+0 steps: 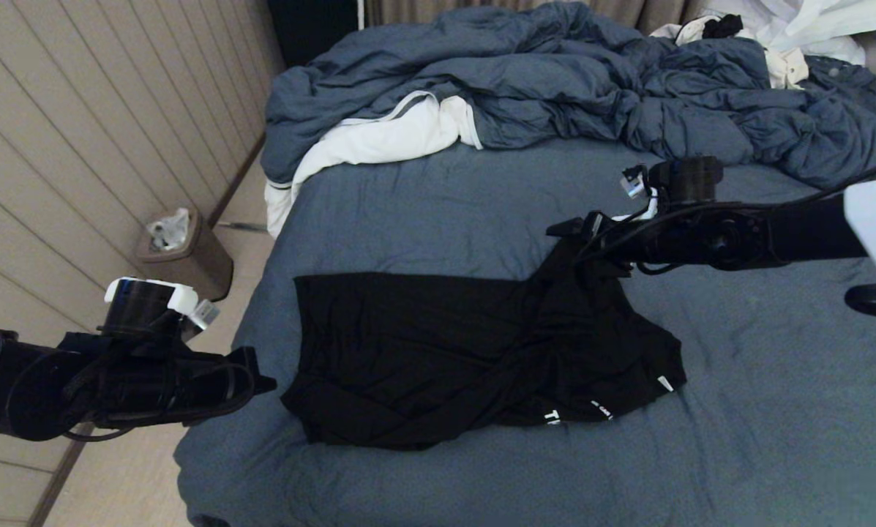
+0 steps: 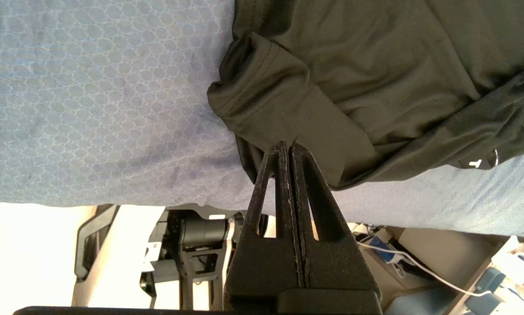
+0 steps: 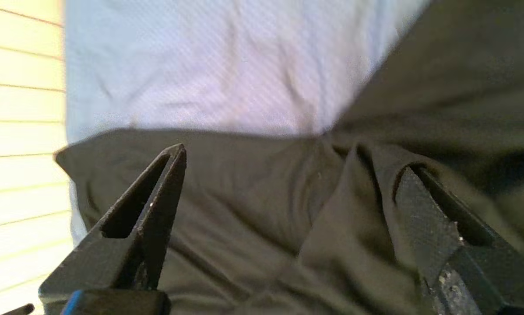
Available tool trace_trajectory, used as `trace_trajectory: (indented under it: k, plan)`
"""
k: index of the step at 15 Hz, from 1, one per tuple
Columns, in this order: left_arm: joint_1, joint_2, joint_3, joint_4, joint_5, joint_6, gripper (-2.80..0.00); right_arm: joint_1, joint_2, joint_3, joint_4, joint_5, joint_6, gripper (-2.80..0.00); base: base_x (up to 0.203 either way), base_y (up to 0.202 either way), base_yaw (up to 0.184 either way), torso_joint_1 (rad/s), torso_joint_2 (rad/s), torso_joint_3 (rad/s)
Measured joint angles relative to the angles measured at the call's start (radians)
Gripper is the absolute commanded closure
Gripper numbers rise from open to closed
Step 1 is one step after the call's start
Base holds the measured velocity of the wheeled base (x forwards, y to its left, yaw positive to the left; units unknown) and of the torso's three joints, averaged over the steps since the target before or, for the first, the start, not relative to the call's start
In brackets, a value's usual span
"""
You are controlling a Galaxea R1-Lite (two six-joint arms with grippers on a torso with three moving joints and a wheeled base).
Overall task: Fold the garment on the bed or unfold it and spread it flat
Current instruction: Fold the black T-shirt
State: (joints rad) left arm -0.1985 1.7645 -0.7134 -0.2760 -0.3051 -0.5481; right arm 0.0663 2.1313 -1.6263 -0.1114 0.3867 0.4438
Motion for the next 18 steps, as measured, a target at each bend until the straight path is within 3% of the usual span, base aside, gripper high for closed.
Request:
trace_trajectory:
  k: [4,8,14,18]
  plan:
    - [0.001,-0.001,0.008,-0.016,0.0,0.001,0.0,0.005,0.036,-0.071,0.021,-0.129,0.042,-2.8,0.0,0.0,0.0,0.0,0.0,0.0]
    - [-0.001,-0.004,0.016,-0.021,0.0,0.001,0.0,0.005,0.057,-0.134,0.025,-0.18,0.126,-2.8,0.0,0.0,0.0,0.0,0.0,0.0]
    - [-0.001,-0.006,0.018,-0.021,0.0,0.001,0.0,0.004,0.105,-0.222,0.071,-0.299,0.137,-2.8,0.0,0.0,0.0,0.0,0.0,0.0]
    - [-0.001,-0.006,0.019,-0.021,0.0,0.001,0.0,0.004,0.121,-0.238,0.095,-0.314,0.133,-2.8,0.0,0.0,0.0,0.0,0.0,0.0]
